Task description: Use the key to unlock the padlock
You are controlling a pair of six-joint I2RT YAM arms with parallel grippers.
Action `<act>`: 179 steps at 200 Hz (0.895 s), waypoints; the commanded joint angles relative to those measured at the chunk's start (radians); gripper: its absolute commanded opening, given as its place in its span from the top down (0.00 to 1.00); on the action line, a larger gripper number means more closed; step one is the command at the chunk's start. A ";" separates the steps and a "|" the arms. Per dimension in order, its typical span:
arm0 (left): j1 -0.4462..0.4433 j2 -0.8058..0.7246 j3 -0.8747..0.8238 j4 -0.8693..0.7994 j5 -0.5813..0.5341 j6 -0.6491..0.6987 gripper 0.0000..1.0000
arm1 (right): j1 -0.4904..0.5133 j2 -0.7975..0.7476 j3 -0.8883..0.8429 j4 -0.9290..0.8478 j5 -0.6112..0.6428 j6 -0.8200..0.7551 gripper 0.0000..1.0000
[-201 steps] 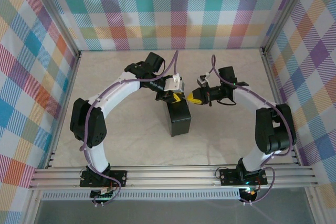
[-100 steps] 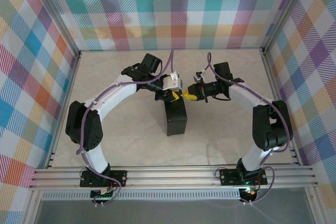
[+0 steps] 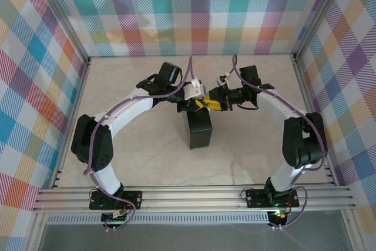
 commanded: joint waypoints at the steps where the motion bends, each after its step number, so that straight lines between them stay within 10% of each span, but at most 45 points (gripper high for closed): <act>1: 0.006 0.002 -0.020 -0.030 0.037 -0.010 0.87 | -0.053 -0.056 -0.005 -0.116 0.005 -0.150 0.52; 95: 0.039 -0.014 0.073 -0.259 0.156 -0.030 0.87 | 0.019 -0.247 -0.124 0.096 0.317 -0.558 0.50; 179: 0.054 -0.027 0.066 -0.326 0.213 -0.011 0.87 | 0.039 -0.329 -0.327 0.400 0.237 -0.744 0.49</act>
